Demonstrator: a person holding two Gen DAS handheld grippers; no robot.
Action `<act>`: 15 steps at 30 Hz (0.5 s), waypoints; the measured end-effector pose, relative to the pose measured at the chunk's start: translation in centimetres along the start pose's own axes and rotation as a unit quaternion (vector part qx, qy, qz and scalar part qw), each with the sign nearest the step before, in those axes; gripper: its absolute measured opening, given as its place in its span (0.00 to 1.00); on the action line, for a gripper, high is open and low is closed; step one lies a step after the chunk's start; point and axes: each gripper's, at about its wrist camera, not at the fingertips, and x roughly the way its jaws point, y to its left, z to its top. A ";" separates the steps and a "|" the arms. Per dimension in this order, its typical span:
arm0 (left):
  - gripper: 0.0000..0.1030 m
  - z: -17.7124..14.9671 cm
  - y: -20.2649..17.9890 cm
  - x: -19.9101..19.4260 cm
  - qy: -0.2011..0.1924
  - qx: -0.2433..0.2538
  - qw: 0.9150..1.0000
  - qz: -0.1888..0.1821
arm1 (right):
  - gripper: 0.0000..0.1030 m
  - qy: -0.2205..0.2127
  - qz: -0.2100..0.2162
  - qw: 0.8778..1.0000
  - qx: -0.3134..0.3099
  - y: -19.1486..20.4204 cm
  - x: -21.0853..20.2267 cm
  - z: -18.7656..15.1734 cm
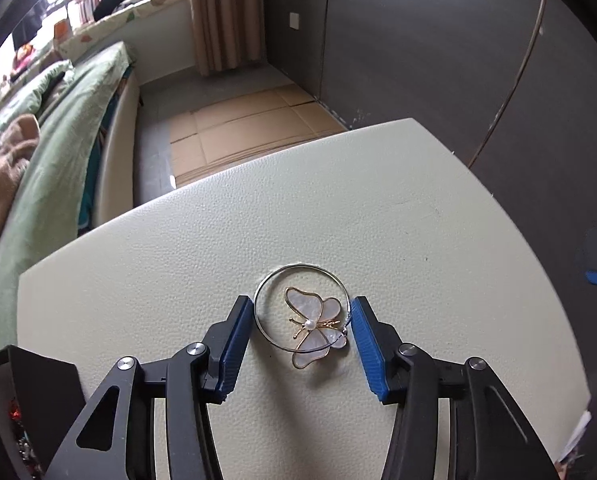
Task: Organize jewelry
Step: 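Move the left tool to the silver butterfly ring and close on it, then lift the silver butterfly ring with the left tool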
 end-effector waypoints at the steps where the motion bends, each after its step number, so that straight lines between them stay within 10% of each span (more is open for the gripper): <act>1: 0.50 0.0 0.2 -0.1 0.001 -0.004 1.000 -0.004 | 0.90 0.001 -0.001 1.000 -0.002 0.1 0.1 -0.1; 15: 0.50 0.3 2.5 -4.2 -0.026 -0.045 0.998 -0.046 | 0.90 0.015 0.026 0.999 -0.022 1.8 0.9 -0.8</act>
